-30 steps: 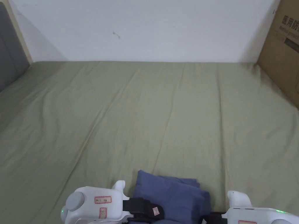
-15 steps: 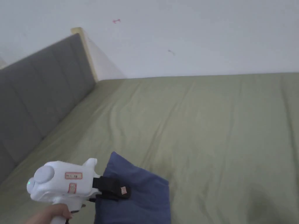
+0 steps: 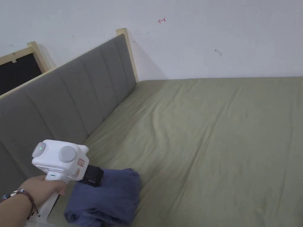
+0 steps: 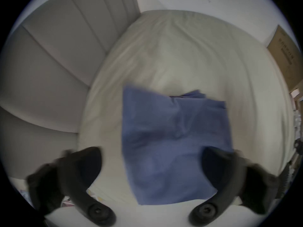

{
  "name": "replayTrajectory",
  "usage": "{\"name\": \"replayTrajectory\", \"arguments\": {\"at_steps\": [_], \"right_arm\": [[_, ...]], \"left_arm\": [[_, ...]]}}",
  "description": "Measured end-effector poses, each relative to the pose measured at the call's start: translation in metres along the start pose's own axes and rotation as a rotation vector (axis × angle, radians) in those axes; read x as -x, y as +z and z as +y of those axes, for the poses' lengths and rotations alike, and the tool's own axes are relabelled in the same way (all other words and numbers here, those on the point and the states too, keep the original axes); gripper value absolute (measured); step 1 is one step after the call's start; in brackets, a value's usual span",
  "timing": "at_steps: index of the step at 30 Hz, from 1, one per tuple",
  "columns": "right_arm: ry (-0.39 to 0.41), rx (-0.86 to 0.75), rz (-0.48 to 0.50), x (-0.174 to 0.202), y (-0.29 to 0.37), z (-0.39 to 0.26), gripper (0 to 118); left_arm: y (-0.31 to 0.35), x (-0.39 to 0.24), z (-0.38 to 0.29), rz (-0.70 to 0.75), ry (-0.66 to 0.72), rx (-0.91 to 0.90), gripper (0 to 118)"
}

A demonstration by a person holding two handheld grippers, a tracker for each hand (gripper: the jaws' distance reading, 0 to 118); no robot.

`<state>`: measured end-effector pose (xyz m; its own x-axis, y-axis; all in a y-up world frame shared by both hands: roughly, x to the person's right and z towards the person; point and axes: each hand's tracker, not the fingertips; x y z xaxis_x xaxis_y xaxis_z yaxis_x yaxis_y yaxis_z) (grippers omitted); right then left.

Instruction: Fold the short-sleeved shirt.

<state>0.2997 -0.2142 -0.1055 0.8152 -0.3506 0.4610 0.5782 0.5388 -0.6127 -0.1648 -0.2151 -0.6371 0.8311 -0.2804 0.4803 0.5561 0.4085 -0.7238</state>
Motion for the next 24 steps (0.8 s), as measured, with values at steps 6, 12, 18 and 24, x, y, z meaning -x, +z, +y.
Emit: {"name": "replayTrajectory", "arguments": {"at_steps": [6, 12, 18, 24], "right_arm": [[0.027, -0.012, -0.008, 0.002, 0.005, 0.002, 0], [0.041, -0.040, -0.014, 0.000, 0.015, 0.005, 0], [0.031, -0.061, -0.009, -0.007, 0.029, 0.009, 0], [0.060, -0.064, -0.114, -0.013, 0.051, 0.008, 0]], "left_arm": [[0.046, 0.007, -0.012, 0.087, 0.043, -0.183, 113], [0.070, -0.048, -0.037, -0.210, 0.072, -0.161, 111], [0.091, -0.166, -0.080, -0.473, 0.116, -0.162, 1], [0.163, -0.277, -0.102, -0.641, 0.154, -0.442, 1]]}}
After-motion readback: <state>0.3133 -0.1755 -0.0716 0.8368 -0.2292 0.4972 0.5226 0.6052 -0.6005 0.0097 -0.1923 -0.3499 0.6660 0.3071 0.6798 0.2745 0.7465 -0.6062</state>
